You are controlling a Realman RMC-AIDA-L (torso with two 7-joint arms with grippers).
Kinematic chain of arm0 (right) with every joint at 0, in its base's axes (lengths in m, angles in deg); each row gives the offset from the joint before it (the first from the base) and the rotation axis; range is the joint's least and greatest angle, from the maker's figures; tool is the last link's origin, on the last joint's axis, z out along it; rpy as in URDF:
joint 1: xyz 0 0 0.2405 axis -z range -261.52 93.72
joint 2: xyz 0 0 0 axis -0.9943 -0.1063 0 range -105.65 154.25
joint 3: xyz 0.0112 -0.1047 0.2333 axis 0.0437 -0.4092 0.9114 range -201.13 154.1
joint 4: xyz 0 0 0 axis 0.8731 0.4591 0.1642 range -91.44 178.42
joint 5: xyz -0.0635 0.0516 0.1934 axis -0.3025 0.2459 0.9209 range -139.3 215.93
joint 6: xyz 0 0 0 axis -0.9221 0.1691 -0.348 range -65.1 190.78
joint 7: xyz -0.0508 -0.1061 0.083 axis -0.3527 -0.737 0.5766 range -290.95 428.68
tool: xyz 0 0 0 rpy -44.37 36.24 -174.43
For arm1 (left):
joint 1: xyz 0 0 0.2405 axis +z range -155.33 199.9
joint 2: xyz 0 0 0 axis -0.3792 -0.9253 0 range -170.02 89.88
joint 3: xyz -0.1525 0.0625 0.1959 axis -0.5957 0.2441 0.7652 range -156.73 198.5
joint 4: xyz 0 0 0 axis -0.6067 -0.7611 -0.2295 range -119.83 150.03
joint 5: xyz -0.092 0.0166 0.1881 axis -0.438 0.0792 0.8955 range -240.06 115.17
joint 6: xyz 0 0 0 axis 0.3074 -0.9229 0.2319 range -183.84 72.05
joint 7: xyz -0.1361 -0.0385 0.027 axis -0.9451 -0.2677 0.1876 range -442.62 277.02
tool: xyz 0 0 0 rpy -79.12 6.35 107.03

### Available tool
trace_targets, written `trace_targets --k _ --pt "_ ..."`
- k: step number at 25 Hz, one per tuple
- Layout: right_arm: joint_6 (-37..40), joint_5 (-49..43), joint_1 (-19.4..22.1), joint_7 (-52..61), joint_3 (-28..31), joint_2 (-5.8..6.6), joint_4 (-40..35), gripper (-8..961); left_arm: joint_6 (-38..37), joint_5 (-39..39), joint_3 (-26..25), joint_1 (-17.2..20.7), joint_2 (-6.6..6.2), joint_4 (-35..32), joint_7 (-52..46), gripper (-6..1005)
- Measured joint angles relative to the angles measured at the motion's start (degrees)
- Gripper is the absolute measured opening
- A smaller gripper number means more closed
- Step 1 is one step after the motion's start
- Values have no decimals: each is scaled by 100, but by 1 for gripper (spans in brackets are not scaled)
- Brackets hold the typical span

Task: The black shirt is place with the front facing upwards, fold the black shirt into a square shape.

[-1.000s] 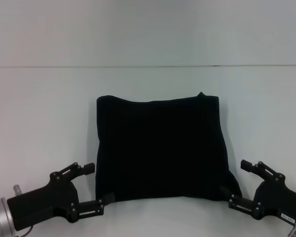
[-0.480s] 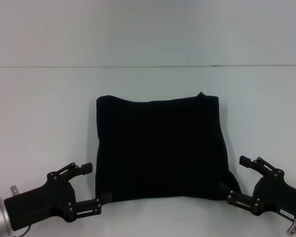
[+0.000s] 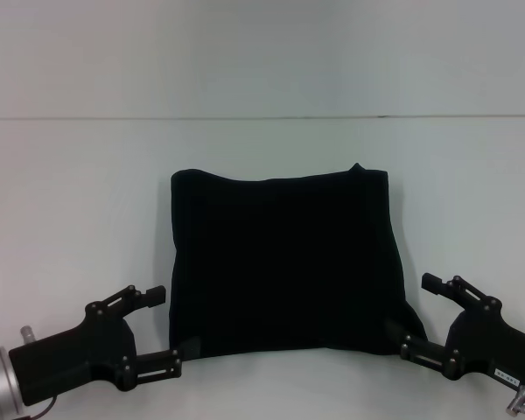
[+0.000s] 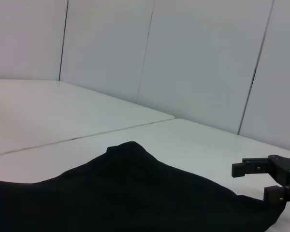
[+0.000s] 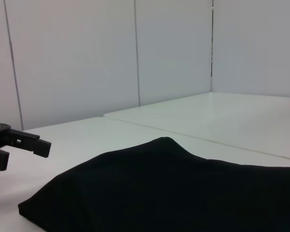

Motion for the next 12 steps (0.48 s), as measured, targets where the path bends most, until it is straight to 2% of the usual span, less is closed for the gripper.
trace_targets --k 12 --pt "43 0 4 0 96 0 -27 940 38 -34 -3 -45 36 0 -6 947"
